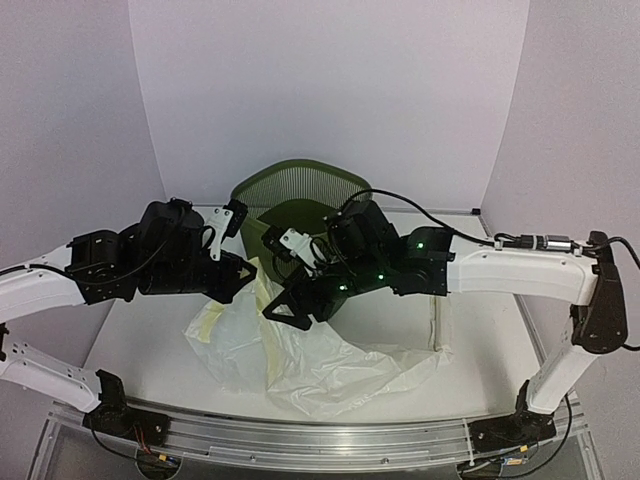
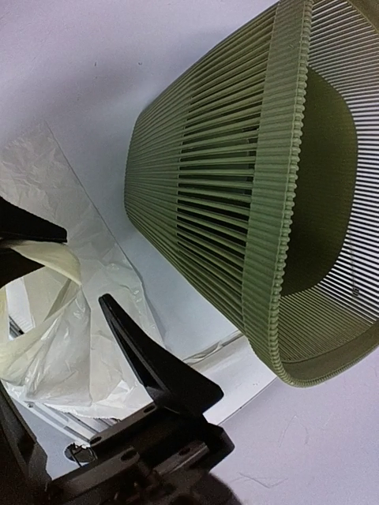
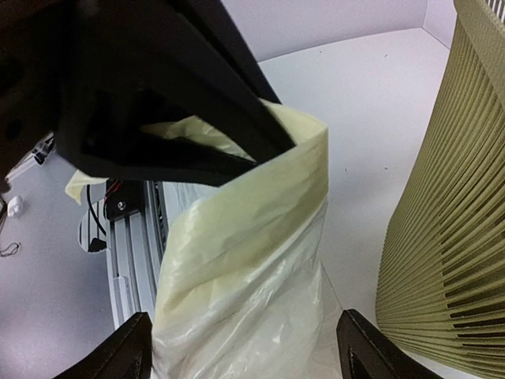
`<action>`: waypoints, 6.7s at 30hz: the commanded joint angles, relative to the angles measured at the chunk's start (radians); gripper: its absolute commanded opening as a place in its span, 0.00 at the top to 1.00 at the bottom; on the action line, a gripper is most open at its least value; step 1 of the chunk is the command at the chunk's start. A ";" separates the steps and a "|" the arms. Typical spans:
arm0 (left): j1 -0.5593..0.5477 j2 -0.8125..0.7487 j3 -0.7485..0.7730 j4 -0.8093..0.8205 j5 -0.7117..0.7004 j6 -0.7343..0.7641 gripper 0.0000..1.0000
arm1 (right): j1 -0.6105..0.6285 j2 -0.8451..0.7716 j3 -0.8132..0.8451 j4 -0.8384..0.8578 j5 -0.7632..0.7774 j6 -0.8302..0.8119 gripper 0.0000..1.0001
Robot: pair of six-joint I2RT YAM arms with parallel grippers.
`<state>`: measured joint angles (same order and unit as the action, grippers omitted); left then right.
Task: Put the trash bags into the trash bin
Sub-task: Unfold the trash bag at the center of the board.
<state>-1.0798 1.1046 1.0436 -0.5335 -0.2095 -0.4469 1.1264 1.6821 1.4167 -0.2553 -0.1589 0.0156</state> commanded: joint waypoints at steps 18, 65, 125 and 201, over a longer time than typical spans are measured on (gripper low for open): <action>0.003 -0.126 -0.008 -0.124 -0.209 -0.074 1.00 | -0.072 -0.154 -0.105 0.021 -0.060 0.192 1.00; 0.012 -0.068 0.084 -0.107 -0.124 -0.081 1.00 | 0.031 0.076 0.125 -0.035 0.116 0.061 1.00; 0.012 -0.219 -0.288 0.725 0.369 0.075 0.72 | -0.253 -0.086 -0.116 0.588 -0.894 0.628 1.00; 0.012 0.037 -0.153 0.464 0.289 -0.452 1.00 | 0.012 -0.102 -0.025 -0.099 0.213 0.137 0.58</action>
<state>-1.0668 1.1348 0.8437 -0.0530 0.0896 -0.8429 1.1078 1.5262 1.3355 -0.3379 -0.0586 0.1851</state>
